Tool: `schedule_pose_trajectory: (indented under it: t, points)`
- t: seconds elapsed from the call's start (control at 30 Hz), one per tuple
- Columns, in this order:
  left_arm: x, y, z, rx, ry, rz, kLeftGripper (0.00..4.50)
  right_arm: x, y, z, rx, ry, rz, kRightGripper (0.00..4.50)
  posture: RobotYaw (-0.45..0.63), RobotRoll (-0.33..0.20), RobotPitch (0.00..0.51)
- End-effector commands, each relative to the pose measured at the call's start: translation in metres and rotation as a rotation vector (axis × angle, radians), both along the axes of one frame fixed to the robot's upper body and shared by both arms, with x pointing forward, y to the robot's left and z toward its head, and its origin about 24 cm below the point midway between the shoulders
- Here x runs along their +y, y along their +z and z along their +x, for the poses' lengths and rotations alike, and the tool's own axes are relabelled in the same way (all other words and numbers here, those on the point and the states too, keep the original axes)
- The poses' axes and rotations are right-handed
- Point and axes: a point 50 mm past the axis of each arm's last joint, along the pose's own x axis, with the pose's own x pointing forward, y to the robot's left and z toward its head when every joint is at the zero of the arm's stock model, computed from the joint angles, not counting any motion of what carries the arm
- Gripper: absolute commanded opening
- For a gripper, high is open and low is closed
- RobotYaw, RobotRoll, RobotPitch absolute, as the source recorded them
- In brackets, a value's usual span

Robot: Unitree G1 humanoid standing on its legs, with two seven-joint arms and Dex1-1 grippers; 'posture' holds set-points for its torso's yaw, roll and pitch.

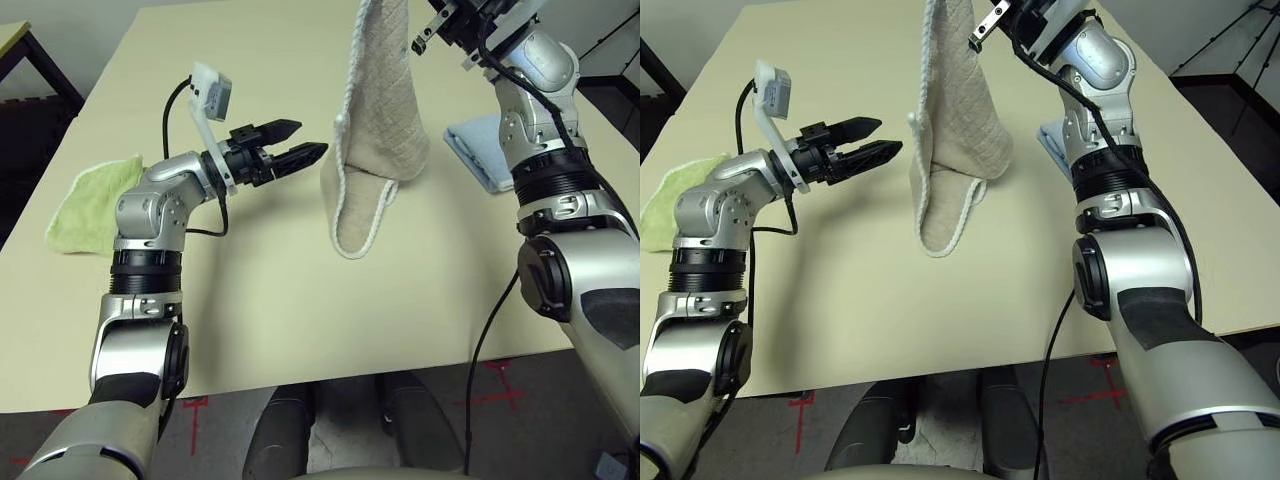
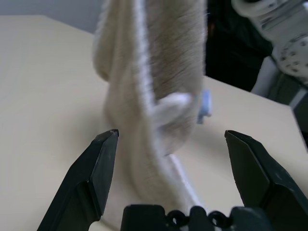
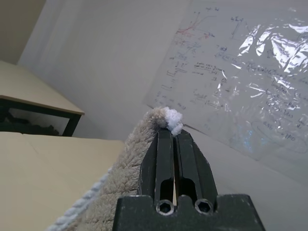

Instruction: Fold the towel and set it aside.

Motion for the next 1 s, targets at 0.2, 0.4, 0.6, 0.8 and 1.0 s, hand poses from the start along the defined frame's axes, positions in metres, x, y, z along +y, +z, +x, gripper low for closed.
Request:
schedule_pose_trajectory:
  t: [0.2, 0.4, 0.6, 0.8, 1.0]
  points:
    - [-0.033, -0.016, 0.005, 0.111, 0.110, 0.021, 4.50, 0.008, 0.009, -0.004, -0.025, 0.009, -0.004, 0.02, 0.02, 0.000, 0.166]
    - [-0.034, -0.040, 0.026, 0.160, 0.340, 0.127, 4.50, 0.005, 0.014, -0.005, -0.036, 0.002, 0.018, 0.02, 0.01, 0.000, 0.166]
    - [-0.010, -0.057, 0.034, 0.157, 0.425, 0.255, 4.50, -0.003, 0.022, -0.006, -0.048, -0.022, 0.033, 0.02, -0.01, 0.000, 0.167]
    - [0.028, -0.065, 0.032, 0.146, 0.455, 0.377, 4.50, -0.023, 0.041, -0.004, -0.080, -0.106, 0.048, 0.02, 0.00, 0.000, 0.166]
    - [0.047, -0.067, 0.036, 0.126, 0.478, 0.426, 4.50, -0.028, 0.052, -0.003, -0.105, -0.134, 0.046, 0.02, 0.00, 0.000, 0.163]
